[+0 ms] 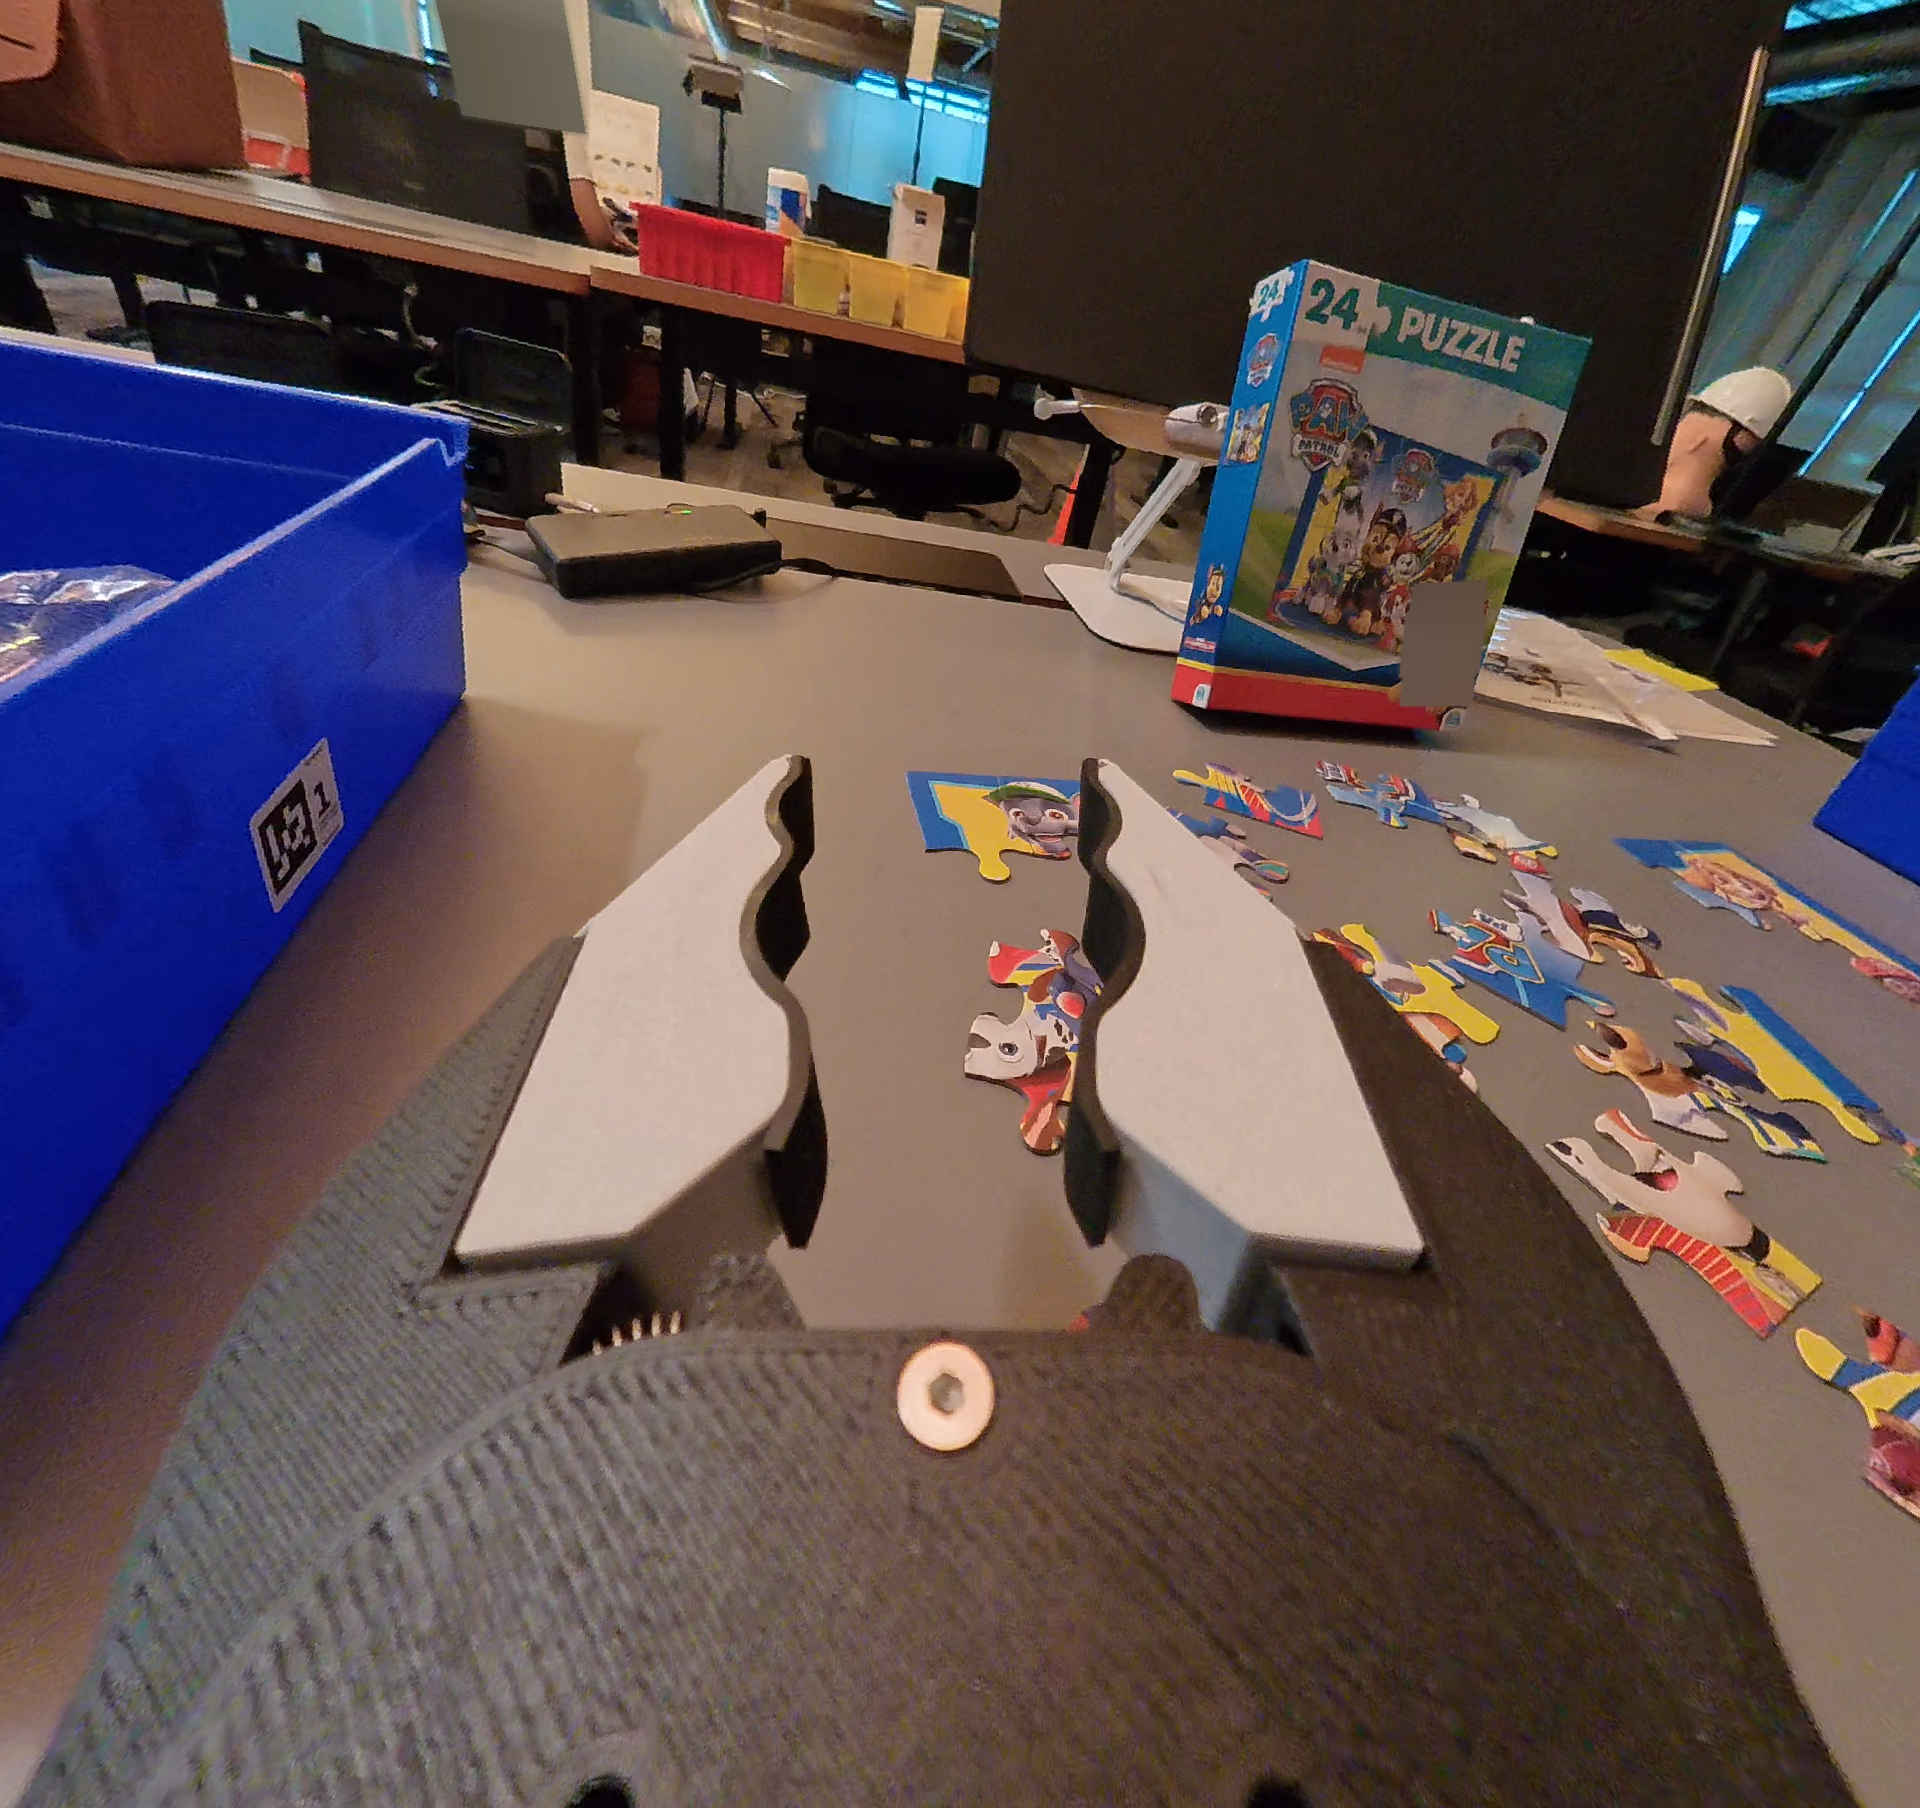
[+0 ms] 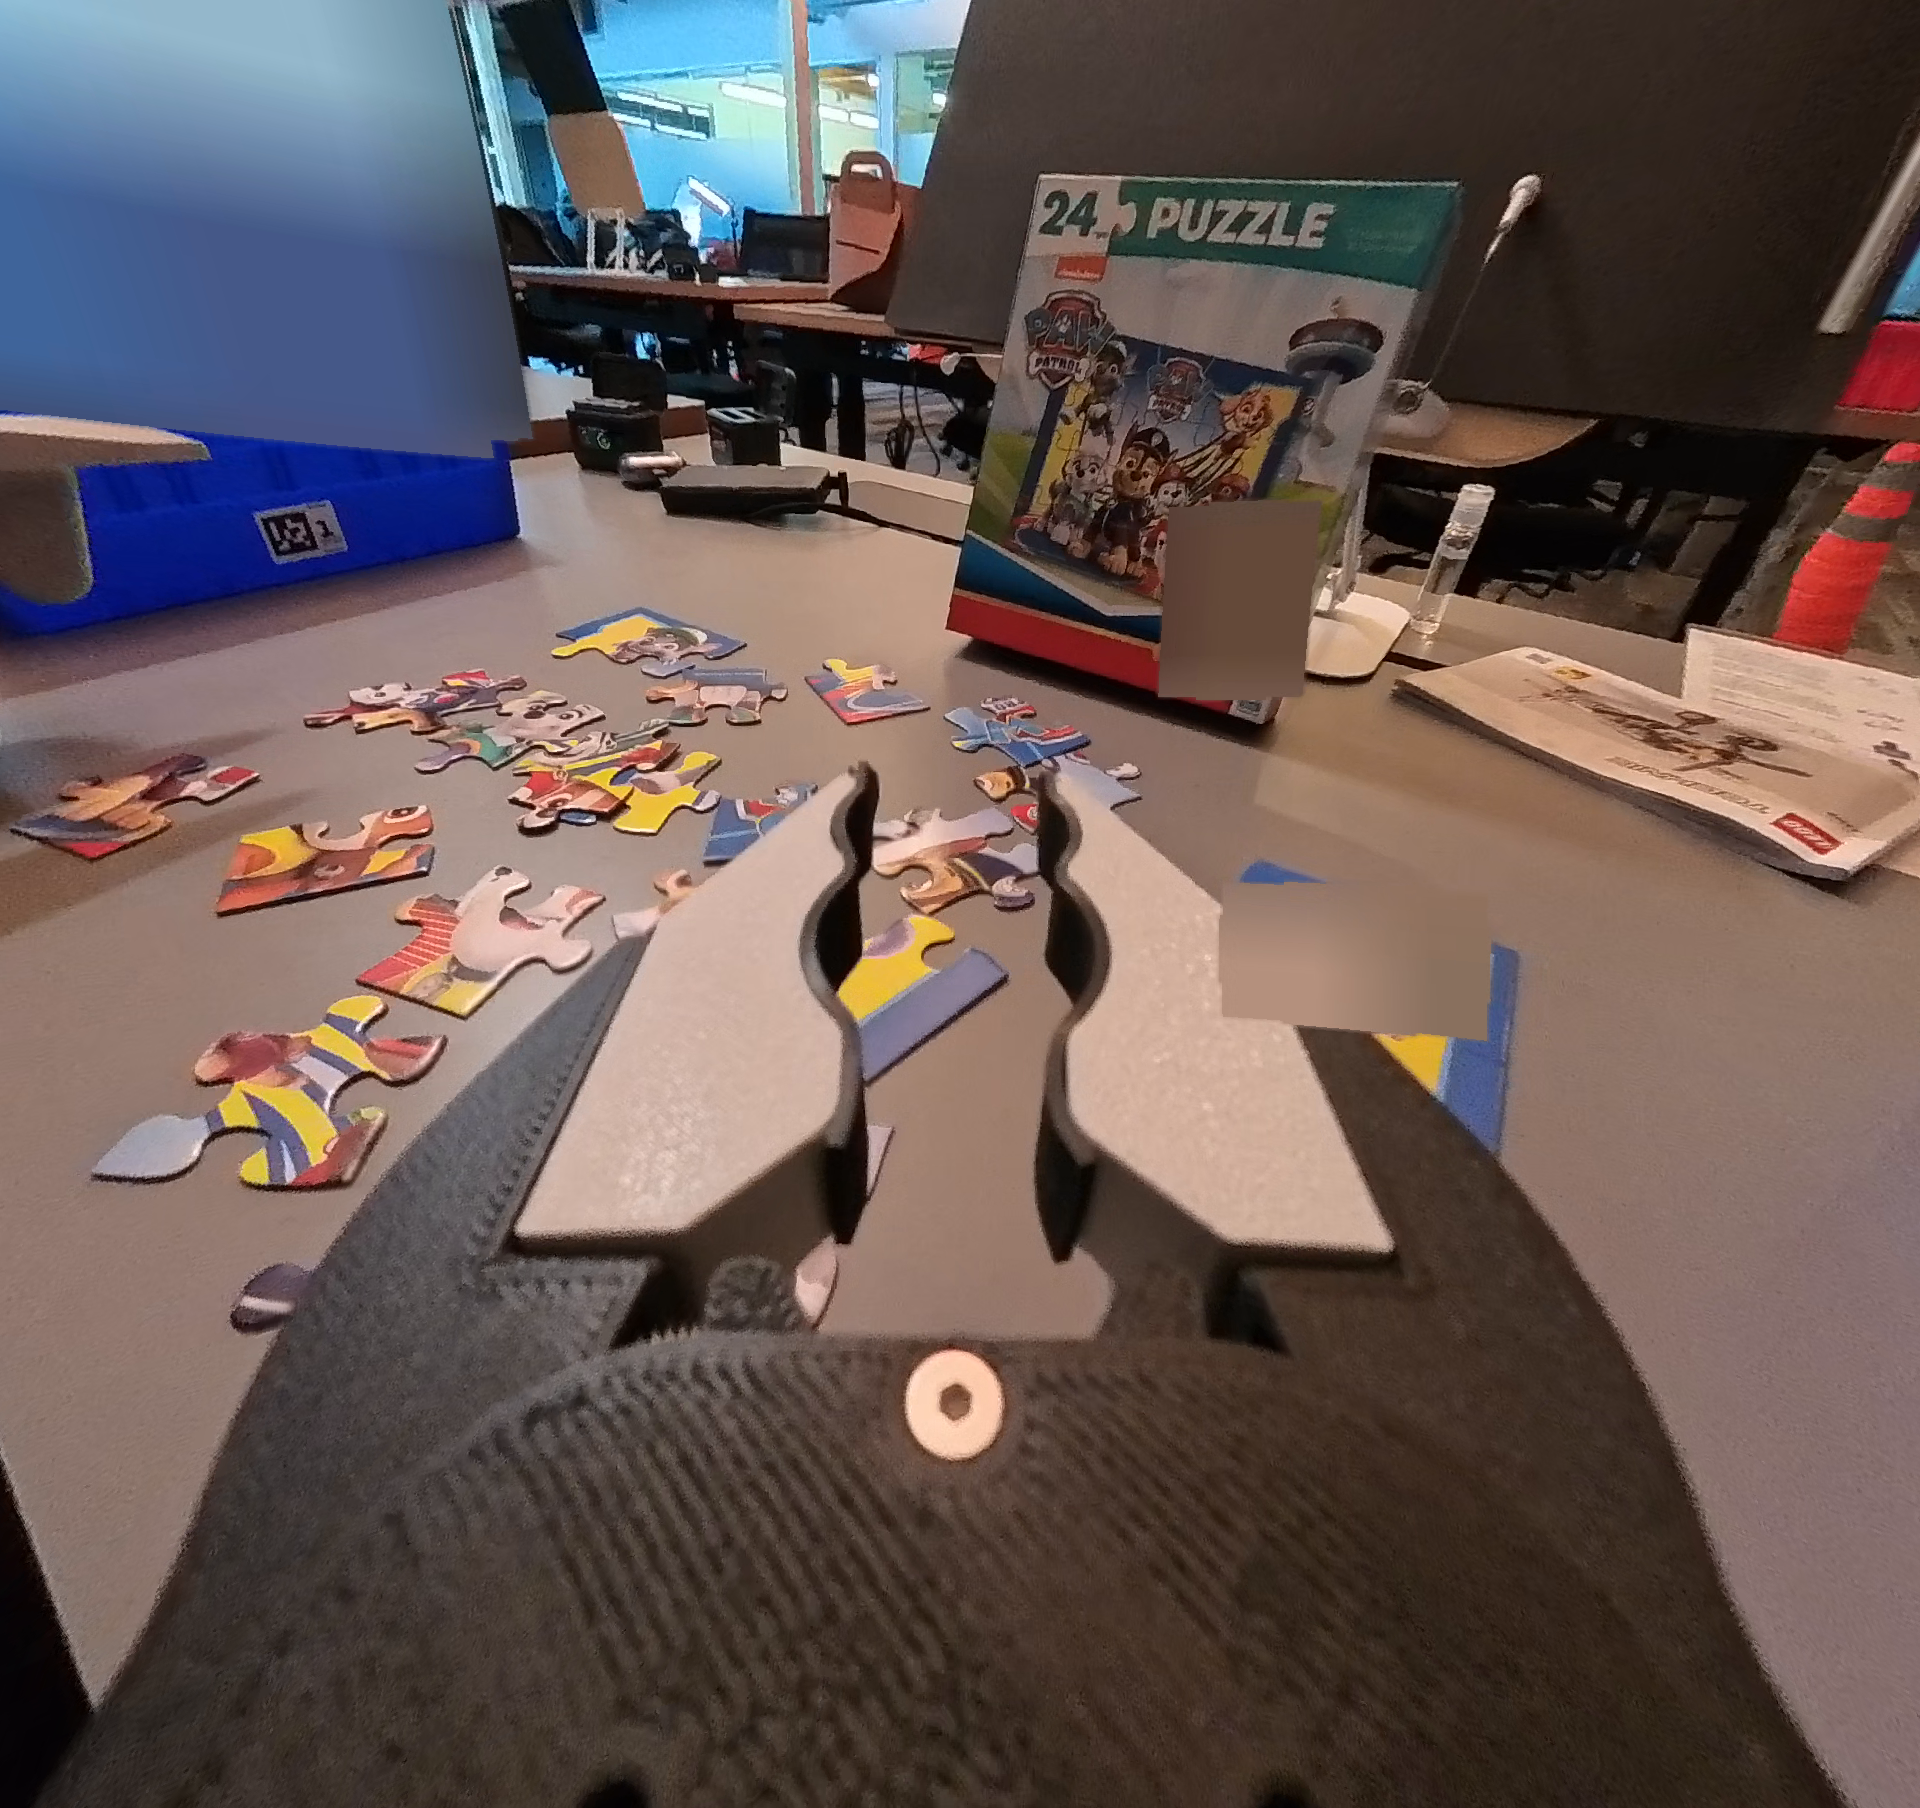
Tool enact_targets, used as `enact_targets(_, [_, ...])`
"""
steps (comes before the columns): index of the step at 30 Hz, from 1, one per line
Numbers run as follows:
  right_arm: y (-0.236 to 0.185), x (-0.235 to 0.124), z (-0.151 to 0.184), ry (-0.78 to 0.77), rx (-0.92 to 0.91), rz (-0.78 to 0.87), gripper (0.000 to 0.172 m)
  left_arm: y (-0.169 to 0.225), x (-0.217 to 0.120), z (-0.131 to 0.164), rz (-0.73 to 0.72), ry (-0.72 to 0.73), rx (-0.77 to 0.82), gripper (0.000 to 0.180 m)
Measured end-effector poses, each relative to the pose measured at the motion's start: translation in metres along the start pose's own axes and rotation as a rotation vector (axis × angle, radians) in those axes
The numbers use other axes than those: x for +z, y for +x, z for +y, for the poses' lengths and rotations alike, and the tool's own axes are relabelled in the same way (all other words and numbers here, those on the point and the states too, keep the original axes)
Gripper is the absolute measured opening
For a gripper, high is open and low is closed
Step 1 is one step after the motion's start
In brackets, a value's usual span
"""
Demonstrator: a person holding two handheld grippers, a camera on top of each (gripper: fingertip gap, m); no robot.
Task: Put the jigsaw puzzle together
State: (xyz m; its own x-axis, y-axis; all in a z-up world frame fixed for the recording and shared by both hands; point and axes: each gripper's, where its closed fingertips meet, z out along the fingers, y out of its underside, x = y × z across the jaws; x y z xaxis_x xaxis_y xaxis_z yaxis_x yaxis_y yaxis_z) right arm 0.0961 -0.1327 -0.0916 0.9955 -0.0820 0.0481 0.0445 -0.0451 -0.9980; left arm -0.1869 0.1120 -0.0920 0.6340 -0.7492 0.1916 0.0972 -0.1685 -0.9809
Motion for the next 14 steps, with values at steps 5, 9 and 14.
enact_targets(5, [0.0042,-0.0042,-0.0048,0.037,0.038,0.0,0.028,-0.0015,0.0007,0.001,0.01,-0.006,-0.026,0.049])
enact_targets(9, [0.0048,-0.0053,-0.0059,0.046,0.044,0.001,0.028,0.0006,0.0009,0.0015,0.013,-0.01,-0.011,0.048])
enact_targets(14, [0.0063,-0.0074,-0.0079,0.063,0.053,0.005,0.028,0.0041,0.0012,0.0021,0.029,-0.015,0.003,0.043])
